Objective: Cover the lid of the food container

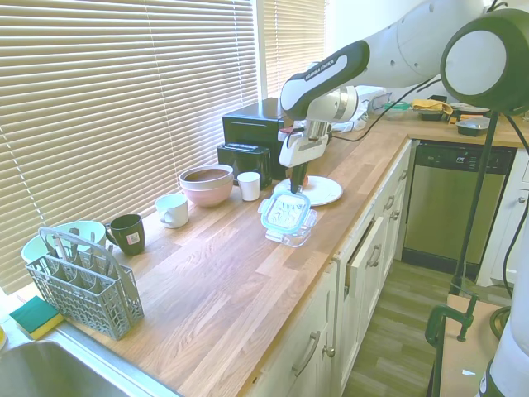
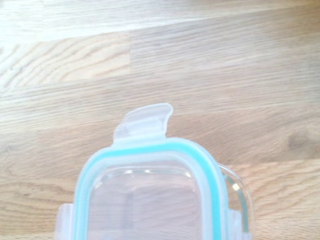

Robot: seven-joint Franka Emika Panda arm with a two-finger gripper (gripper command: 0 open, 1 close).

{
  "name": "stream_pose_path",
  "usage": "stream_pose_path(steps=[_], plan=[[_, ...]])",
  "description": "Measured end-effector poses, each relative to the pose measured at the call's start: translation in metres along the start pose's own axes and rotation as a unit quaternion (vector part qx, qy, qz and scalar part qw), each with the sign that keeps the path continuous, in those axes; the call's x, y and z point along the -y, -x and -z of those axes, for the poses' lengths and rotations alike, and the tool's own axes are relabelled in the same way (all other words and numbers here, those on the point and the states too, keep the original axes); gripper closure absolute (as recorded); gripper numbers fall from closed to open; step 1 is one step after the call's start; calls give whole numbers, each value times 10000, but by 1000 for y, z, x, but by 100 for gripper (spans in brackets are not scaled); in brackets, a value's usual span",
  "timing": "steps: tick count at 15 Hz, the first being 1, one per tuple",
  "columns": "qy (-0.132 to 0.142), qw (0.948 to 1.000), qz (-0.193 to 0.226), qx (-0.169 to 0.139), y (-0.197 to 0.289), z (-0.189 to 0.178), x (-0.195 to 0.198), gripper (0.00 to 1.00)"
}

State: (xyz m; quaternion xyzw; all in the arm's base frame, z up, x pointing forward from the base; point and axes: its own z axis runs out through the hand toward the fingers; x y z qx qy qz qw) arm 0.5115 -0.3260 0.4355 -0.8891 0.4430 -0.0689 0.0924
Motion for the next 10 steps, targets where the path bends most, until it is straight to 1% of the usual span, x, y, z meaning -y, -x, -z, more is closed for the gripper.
stream_pose_path(steps=[3,10], plan=[[47,10000,-37,19,-4,-13,-3,100],[99,9999,-108,45,-10,-29,-11,100]])
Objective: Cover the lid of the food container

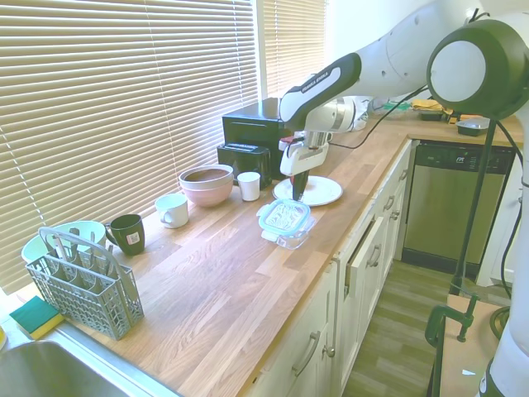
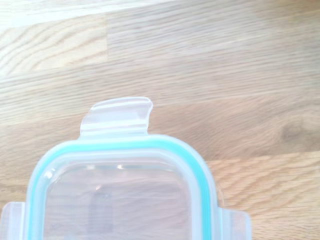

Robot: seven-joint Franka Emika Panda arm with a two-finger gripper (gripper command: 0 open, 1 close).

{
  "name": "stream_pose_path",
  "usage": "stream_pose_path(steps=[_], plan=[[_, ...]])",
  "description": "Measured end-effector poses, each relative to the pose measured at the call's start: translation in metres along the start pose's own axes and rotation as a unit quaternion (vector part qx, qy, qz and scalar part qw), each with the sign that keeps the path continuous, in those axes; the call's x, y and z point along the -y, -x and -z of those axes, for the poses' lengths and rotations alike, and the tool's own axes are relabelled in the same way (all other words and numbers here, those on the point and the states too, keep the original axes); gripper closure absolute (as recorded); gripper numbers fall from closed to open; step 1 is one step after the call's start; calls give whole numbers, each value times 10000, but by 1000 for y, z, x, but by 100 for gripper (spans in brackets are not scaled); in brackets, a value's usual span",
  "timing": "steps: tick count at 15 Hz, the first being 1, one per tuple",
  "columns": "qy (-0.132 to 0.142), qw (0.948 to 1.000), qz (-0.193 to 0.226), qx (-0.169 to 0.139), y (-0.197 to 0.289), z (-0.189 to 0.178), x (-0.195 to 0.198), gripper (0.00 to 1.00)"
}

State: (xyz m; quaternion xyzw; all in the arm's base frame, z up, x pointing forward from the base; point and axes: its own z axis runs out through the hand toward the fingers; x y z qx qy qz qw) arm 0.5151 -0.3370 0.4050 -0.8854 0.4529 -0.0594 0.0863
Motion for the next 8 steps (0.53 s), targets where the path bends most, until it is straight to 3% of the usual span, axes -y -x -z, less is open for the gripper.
stream_pose_path(steps=[8], plan=[[-47,9998,-109,132,-7,-21,-16,100]])
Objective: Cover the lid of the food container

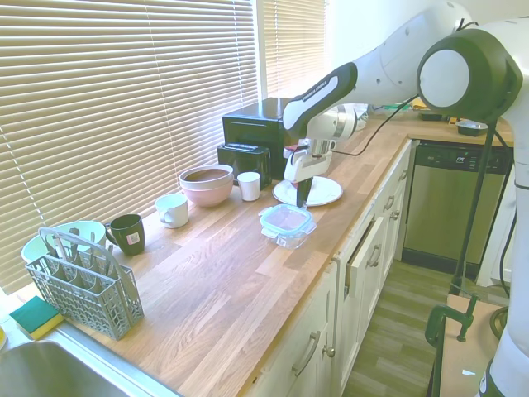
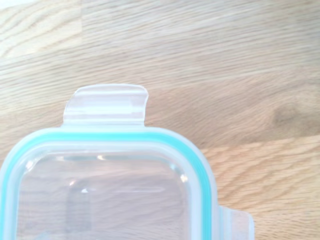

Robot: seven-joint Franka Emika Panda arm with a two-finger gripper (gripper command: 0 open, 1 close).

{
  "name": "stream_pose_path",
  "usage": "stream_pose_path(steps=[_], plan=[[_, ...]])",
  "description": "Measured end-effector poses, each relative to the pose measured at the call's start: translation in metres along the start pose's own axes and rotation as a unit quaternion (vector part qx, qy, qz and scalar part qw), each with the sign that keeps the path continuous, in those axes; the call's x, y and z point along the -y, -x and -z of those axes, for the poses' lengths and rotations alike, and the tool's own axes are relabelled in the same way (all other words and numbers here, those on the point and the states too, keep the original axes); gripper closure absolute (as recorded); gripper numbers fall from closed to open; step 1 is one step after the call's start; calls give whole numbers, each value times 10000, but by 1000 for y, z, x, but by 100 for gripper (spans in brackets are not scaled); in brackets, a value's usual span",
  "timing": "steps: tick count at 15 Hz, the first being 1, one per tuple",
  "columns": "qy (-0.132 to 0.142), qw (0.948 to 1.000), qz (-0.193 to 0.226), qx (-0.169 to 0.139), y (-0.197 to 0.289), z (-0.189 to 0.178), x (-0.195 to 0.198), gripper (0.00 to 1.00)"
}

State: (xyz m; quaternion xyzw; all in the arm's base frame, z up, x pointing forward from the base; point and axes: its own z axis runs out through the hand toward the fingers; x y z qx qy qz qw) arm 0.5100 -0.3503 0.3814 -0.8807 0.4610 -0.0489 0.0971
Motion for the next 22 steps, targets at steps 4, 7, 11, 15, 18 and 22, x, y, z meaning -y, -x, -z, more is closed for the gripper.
stream_pose_path(steps=[4,7,11,15,18,22], plan=[[-3,10000,36,26,2,-3,4,100],[-9,10000,67,38,3,-4,9,100],[-4,10000,67,49,6,-8,11,100],[-3,10000,59,34,6,-9,11,100],[-4,10000,51,30,6,-9,11,100],[-15,10000,48,6,7,-8,14,100]])
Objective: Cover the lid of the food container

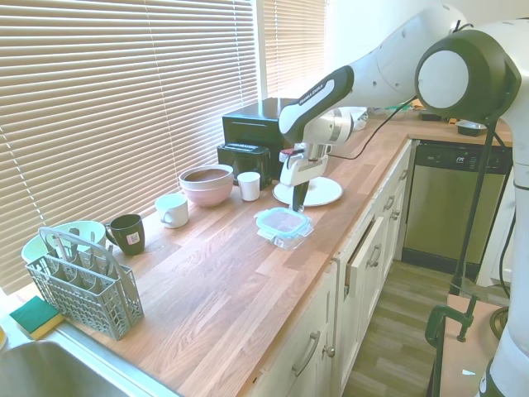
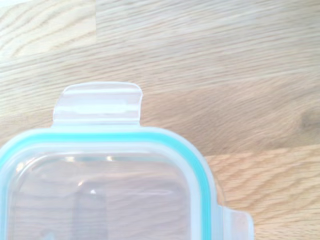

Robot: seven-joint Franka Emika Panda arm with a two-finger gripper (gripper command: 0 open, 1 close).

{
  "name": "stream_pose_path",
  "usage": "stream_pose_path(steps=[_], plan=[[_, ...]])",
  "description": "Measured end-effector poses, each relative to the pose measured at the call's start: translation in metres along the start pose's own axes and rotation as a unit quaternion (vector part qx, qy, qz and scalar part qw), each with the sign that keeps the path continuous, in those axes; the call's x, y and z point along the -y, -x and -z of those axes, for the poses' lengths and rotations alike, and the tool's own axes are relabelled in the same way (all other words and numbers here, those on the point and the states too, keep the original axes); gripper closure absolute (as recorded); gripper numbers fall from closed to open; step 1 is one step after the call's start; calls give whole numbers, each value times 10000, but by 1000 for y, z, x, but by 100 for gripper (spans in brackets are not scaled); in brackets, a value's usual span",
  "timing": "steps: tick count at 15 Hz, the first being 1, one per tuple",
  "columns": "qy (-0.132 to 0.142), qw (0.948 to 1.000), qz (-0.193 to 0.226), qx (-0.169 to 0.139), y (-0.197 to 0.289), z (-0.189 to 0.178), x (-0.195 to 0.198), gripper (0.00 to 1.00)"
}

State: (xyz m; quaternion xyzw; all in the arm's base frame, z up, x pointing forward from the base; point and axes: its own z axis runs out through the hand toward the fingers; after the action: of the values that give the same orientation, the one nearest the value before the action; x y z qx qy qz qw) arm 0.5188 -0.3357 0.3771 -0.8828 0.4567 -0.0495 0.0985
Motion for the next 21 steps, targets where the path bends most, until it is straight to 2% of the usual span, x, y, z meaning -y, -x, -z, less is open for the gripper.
stream_pose_path(steps=[1,13,21], plan=[[8,10000,-10,-6,0,1,1,0],[54,9998,-204,9,4,-1,8,0],[35,9995,-318,-35,-5,12,1,0]])
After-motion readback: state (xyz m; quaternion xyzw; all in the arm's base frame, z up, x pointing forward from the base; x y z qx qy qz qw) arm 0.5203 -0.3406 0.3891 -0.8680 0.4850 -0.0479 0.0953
